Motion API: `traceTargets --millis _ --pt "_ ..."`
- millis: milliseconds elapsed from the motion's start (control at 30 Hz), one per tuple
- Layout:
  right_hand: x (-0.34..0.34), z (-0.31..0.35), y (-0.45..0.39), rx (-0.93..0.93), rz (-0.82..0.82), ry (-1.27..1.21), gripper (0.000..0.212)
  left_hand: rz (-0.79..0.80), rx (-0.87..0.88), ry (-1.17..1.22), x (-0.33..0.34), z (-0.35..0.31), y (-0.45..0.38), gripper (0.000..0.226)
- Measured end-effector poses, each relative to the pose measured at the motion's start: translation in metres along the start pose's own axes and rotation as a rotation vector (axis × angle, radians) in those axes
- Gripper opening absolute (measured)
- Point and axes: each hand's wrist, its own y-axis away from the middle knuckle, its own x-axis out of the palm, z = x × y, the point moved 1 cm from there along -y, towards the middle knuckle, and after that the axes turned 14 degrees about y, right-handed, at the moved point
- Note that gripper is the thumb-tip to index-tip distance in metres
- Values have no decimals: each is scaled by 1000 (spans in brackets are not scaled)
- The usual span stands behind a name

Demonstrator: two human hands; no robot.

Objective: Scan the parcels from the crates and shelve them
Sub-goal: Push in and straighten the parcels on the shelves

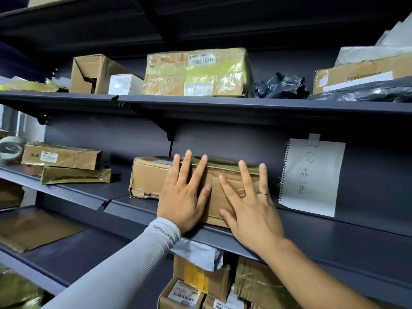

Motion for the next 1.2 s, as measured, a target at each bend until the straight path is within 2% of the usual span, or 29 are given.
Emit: traceTargets --millis 133,300,467,700,867,1200 --pt "14 9 0 -32 3 -5 91 -3 -55 49 12 8 15 68" --pt "18 26 -7 -74 23 -30 87 6 -234 149 19 17 25 69" --pt "22 26 -2 -50 1 -47 76 29 -241 166 18 15 28 69" --pt "16 31 5 -17 54 -53 62 45 -252 182 16 14 27 70" --pt "17 32 11 -35 116 -88 66 50 -247 179 18 15 29 70" --pt "8 33 14 -12 94 -87 58 94 -292 125 15 12 41 69"
